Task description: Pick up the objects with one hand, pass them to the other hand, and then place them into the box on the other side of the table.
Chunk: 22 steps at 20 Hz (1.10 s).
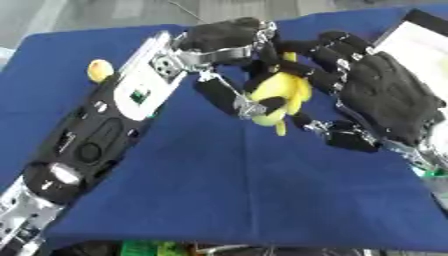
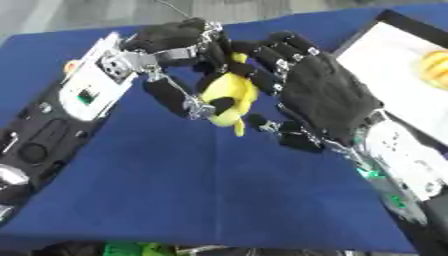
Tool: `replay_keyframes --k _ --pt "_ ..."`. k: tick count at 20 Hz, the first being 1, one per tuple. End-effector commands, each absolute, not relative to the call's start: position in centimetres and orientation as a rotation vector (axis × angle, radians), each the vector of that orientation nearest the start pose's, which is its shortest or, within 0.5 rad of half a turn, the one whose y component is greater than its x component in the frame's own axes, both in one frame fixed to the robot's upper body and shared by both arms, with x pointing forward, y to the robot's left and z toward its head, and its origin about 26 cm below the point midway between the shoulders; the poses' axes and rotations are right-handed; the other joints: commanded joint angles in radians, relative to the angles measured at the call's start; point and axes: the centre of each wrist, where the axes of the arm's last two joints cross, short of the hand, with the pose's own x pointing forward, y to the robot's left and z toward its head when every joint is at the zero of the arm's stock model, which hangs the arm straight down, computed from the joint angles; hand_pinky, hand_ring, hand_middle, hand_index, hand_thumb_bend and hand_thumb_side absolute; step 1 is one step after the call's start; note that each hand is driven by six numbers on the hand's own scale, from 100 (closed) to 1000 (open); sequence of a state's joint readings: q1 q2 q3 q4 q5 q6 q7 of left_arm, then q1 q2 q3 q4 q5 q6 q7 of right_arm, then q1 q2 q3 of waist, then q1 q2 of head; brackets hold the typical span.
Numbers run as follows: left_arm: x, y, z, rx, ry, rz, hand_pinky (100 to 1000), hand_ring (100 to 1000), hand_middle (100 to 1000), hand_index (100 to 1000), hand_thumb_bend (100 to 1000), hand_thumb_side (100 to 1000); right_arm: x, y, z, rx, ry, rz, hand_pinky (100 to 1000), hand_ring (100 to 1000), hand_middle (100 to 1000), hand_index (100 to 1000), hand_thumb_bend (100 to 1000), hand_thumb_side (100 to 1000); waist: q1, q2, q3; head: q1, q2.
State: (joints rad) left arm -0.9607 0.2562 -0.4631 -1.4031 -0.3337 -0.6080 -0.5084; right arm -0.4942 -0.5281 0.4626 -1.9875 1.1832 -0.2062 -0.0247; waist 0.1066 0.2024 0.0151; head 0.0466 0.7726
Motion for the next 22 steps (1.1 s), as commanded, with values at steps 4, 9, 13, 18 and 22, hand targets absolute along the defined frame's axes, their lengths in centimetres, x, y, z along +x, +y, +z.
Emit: replay_keyframes --k 4,9,13,18,22 --pt "39.7 8.4 26.2 0.111 2.148 2.088 521 277 203 261 100 250 29.2 -17.3 21.0 1.215 2.337 -1.607 813 775 836 754 402 100 -0.008 -0.026 0.002 -0.003 -0.003" --pt "39.8 8.0 26.0 0.126 2.144 2.093 520 277 202 260 100 249 29.2 -17.3 21.0 1.194 2.371 -1.579 800 768 825 717 391 100 -0.009 -0.026 0.002 -0.004 -0.003" --pt "39.7 7.7 25.9 0.143 2.138 2.098 519 278 203 260 100 249 29.2 -17.2 21.0 1.171 2.412 -1.551 777 757 803 636 364 100 -0.011 -0.024 0.0 -0.005 -0.003" --pt "39.7 7.5 25.7 0.159 2.143 2.103 519 279 203 260 100 249 29.2 -17.2 20.9 1.127 2.469 -1.54 766 756 784 474 275 100 -0.013 -0.023 0.0 -0.007 -0.003" --pt "39.7 7.1 25.6 0.178 2.148 2.104 521 281 204 262 100 248 29.2 -17.2 20.8 1.083 2.499 -1.555 760 760 763 337 100 100 -0.014 -0.022 -0.001 -0.008 -0.003"
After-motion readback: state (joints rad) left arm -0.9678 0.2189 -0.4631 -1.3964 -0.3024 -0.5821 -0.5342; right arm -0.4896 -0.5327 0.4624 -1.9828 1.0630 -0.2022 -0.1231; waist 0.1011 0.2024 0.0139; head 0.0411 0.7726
